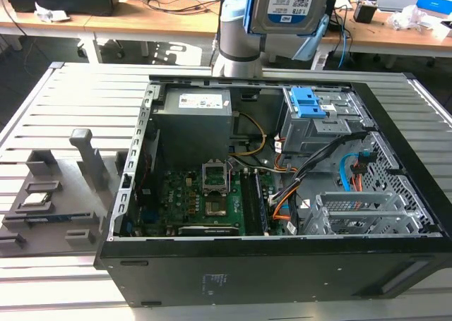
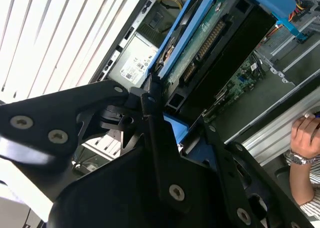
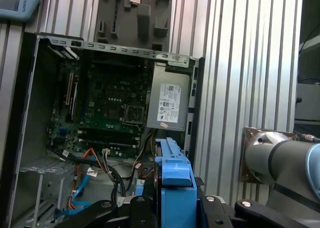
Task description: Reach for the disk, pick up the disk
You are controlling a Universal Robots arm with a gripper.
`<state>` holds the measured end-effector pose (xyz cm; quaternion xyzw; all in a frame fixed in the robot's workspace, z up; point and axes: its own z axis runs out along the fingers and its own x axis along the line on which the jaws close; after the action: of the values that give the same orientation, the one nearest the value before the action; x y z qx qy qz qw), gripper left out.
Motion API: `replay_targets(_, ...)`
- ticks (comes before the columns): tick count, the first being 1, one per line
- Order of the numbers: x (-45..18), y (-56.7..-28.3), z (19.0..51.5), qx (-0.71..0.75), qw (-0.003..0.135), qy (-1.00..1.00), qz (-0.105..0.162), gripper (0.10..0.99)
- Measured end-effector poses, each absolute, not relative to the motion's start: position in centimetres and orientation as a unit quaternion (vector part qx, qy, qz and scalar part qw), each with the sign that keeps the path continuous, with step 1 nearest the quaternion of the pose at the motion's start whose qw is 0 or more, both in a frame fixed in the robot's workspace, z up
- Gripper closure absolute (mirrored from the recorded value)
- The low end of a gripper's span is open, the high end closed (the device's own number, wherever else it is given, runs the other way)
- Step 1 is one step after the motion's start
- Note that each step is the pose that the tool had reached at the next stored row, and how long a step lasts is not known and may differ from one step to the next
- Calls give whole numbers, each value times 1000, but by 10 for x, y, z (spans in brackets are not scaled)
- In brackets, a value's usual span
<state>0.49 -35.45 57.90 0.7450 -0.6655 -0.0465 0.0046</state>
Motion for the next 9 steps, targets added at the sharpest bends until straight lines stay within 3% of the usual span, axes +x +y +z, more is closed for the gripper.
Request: replay_targets(9, 16, -355, 572, 745, 5, -665, -47, 722)
